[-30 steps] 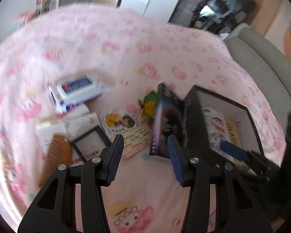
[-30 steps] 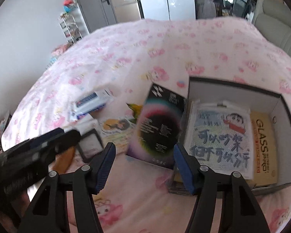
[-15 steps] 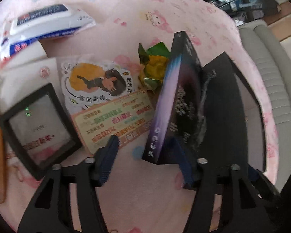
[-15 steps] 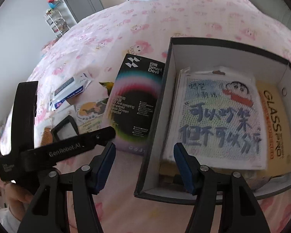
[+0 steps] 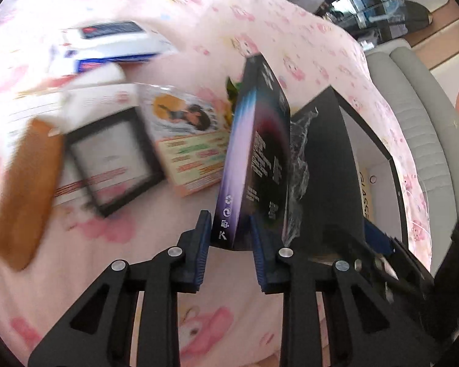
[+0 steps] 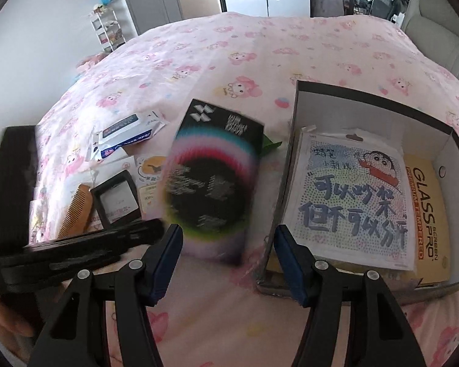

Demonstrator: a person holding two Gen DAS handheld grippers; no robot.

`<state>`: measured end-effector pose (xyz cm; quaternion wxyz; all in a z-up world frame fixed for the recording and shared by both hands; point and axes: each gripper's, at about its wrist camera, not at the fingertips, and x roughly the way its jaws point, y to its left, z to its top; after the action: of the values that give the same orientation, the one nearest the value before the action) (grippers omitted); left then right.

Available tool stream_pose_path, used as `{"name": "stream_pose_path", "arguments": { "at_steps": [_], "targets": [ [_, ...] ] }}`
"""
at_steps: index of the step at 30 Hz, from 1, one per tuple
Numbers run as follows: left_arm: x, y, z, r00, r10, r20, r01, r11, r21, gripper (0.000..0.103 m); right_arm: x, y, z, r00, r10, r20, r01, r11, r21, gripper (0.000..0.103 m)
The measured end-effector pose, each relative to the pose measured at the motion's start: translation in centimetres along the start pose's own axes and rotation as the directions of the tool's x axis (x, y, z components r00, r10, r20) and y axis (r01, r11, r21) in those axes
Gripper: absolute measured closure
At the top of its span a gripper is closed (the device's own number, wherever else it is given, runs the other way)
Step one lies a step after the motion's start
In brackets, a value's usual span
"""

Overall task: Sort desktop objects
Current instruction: 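Grasp the black Smart Devil box beside the shoebox with the left tool, then lift the Smart Devil box with the left tool toward the shoebox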

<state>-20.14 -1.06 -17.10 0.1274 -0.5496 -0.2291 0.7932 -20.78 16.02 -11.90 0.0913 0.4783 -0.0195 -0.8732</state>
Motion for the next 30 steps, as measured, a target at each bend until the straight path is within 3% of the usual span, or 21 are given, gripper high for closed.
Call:
{"name": "stream_pose_path", "arguments": {
  "at_steps": [3, 5, 6, 12, 15, 23, 26, 30],
  "targets": [
    [-1.2, 1.8, -1.9, 1.0, 0.024, 0.0, -0.024, 0.999, -0.037, 0.077, -0.2, 0.2, -0.3, 1.0, -0.016, 0.018, 0.016, 1.0, -0.003, 0.044],
    [-0.5, 2.7, -2.2, 0.997, 0.074, -0.038, -0.077, 0.995, -0.066, 0.076, -0.5, 0.3, -0.5, 0.999, -0.024, 0.033, 0.024, 1.0, 0.007, 0.044],
    [-0.1, 3.2, -2.4, 0.993, 0.1, -0.058, -0.104, 0.991, -0.079, 0.069, -0.7, 0.3, -0.5, 0.999, -0.026, 0.043, 0.025, 1.0, 0.019, 0.044],
    [0.2, 1.7, -1.5, 0.993, 0.114, 0.005, -0.114, 0.992, -0.047, 0.061, -2.4, 0.6, -1.0, 0.994, -0.033, 0.108, 0.025, 0.997, 0.076, 0.044],
    [1.2, 2.4, -1.0, 0.991, 0.132, -0.032, -0.134, 0.989, -0.067, 0.06, -3.9, 1.8, -1.4, 0.986, -0.02, 0.165, 0.01, 0.998, 0.061, 0.044],
    [1.0, 3.8, -0.8, 0.992, 0.122, -0.035, -0.125, 0.985, -0.115, 0.06, 1.7, 3.3, -3.2, 0.991, 0.134, -0.01, -0.134, 0.991, 0.001, 0.045],
    [1.1, 3.9, -0.9, 0.993, 0.114, -0.037, -0.118, 0.986, -0.12, 0.06, 4.7, 1.0, -3.7, 0.983, 0.153, -0.096, -0.142, 0.983, 0.117, 0.045],
    [1.3, 4.1, -0.9, 0.994, 0.098, -0.039, -0.103, 0.987, -0.124, 0.06, 7.1, -0.7, -4.2, 0.965, 0.212, -0.151, -0.177, 0.96, 0.219, 0.045]
  ]
}}
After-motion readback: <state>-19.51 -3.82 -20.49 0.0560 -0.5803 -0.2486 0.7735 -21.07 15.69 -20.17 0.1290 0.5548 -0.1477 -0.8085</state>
